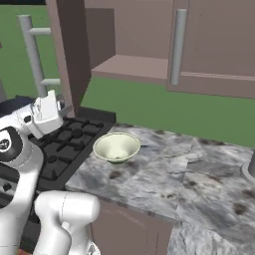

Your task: Open the cabinet and move the ladle to the pot. Then close the cabinet.

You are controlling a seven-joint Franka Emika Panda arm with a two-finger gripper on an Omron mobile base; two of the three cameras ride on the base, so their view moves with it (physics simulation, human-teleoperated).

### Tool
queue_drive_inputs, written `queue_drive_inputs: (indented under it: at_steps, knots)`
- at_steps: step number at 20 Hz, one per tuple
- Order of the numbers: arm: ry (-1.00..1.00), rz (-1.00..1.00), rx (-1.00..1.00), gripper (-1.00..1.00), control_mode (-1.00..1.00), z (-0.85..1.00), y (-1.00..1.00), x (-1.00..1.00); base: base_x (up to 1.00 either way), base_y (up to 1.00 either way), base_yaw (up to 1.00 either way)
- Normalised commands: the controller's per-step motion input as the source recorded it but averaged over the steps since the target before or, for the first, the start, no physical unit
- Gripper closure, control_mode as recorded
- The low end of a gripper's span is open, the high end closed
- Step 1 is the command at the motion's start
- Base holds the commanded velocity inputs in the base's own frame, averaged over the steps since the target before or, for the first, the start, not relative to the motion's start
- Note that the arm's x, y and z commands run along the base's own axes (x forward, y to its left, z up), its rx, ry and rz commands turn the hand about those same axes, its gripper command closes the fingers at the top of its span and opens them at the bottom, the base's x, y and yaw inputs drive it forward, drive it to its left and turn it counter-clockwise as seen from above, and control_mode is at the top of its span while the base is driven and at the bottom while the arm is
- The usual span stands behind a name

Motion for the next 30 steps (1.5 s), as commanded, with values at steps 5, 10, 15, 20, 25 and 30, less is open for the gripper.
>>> queue_drive_inputs:
  at_steps: [5,10,15,20,25,30]
  knots:
    - [0.02,0.00,0.00,-1.00,-1.00,0.00,-1.00,0.20,0.00,0.00,0.00]
    - [0.08,0.01,0.00,-1.00,-1.00,0.00,-1.00,0.45,0.00,0.00,0.00]
    - [0.11,0.08,0.00,-1.00,-1.00,0.00,-1.00,0.55,0.00,0.00,0.00]
    - [0.11,0.17,0.00,-1.00,-1.00,0.01,-1.00,0.53,0.00,0.00,0.00]
    - [0.07,0.24,0.00,-1.00,-1.00,0.00,-0.97,0.54,0.00,0.00,0.00]
    - [0.05,0.28,0.04,-1.00,-1.00,0.00,-0.80,0.65,0.00,0.00,0.00]
